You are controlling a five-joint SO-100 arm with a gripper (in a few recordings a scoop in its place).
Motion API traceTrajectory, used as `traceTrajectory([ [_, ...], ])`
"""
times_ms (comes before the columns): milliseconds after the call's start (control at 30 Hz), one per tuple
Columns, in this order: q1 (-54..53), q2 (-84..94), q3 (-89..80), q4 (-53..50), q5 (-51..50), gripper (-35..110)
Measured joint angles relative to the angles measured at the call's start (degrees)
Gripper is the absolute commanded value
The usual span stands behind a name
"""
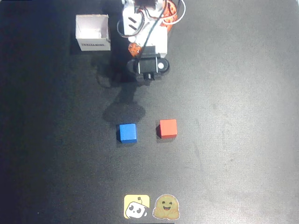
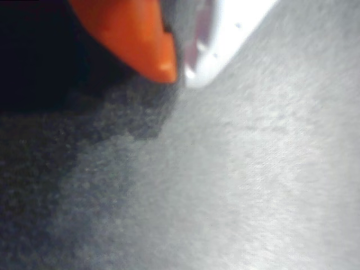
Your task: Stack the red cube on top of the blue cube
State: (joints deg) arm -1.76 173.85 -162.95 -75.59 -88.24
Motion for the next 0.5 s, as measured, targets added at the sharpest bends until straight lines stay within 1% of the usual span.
traceTrajectory([
  [200,1.3,-24.7,19.0,0.4,-0.2,0],
  [367,3.7,-40.3,28.3,5.0,0.4,0],
  [500,6.2,-54.8,39.3,5.7,0.4,0],
])
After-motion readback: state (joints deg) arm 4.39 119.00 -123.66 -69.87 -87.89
